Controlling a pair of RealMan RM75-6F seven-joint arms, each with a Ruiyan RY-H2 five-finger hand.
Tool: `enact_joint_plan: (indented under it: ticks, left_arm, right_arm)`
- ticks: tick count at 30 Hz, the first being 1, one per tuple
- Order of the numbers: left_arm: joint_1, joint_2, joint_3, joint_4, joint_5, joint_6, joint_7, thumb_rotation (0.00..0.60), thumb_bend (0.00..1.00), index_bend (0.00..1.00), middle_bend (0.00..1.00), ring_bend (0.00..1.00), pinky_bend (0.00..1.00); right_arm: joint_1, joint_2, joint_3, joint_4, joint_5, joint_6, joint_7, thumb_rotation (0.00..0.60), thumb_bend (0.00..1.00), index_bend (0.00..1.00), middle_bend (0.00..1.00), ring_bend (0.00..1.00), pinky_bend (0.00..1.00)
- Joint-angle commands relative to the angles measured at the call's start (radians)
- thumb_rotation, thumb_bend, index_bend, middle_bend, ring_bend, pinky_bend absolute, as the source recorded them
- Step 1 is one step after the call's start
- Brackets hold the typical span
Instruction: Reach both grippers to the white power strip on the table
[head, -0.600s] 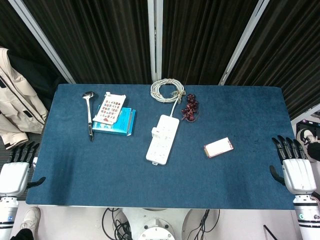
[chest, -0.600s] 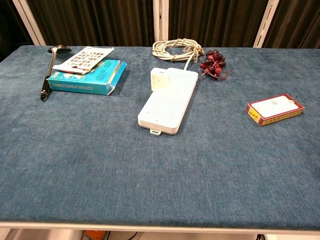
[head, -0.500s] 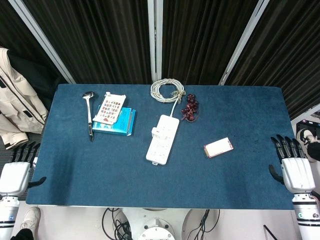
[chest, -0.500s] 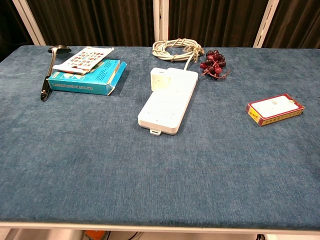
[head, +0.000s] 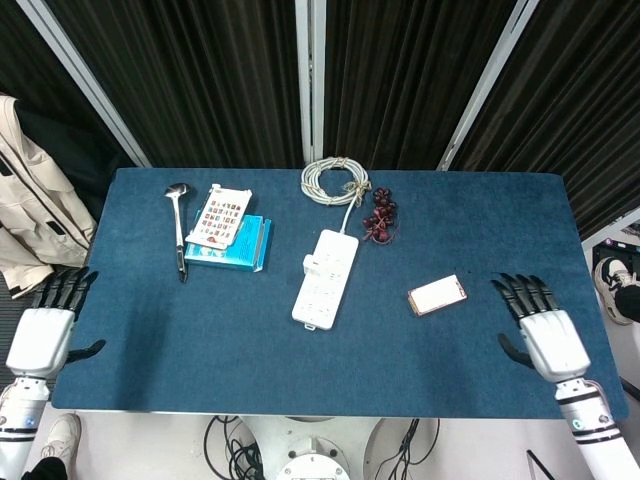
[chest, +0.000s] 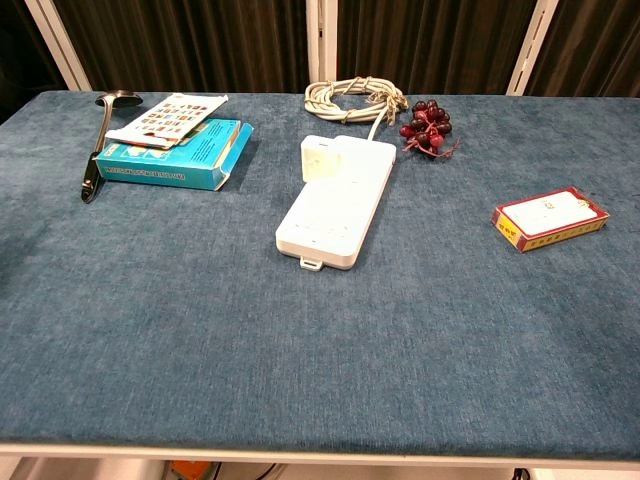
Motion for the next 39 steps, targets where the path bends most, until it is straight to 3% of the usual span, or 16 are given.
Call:
enact_joint_plan:
  ticks: [1,8,18,26,39]
  left_arm:
    - [-0.085,0.031,-0.030,-0.028,0.053,-0.074,-0.054,0.600,0.02,0.08,0.03,0.00,0.00]
    - [-0.324,-0.001,-0.110,-0.006,0.094,-0.297,-0.145,0.600,0.04,0.12,0.10,0.00,0.08]
    - [-0.680,-0.200,-0.186,0.194,0.019,-0.667,-0.174,0.600,0.08,0.15,0.10,0.00,0.13]
    - [-0.824,-0.330,-0.181,0.348,0.005,-0.762,-0.225,0.600,0.10,0.15,0.11,0.02,0.15]
    - [-0.973,-0.485,-0.112,0.560,0.057,-0.810,-0.322,0.600,0.11,0.19,0.14,0.05,0.21]
  right_arm:
    - [0.117,-0.010,-0.018,-0.024,-0.095,-0.131,0.042,0.600,0.31,0.00,0.06,0.00,0.00]
    - [0.323,-0.100,0.011,-0.022,-0.103,-0.387,0.081,0.600,0.33,0.00,0.06,0.00,0.00]
    - [0.503,-0.255,0.060,0.054,0.036,-0.612,0.123,0.600,0.34,0.00,0.05,0.00,0.00]
    - [0.562,-0.342,0.065,0.136,0.099,-0.660,0.139,0.600,0.34,0.00,0.08,0.00,0.00]
    - [0.599,-0.406,0.032,0.204,0.105,-0.640,0.144,0.600,0.34,0.02,0.08,0.00,0.00]
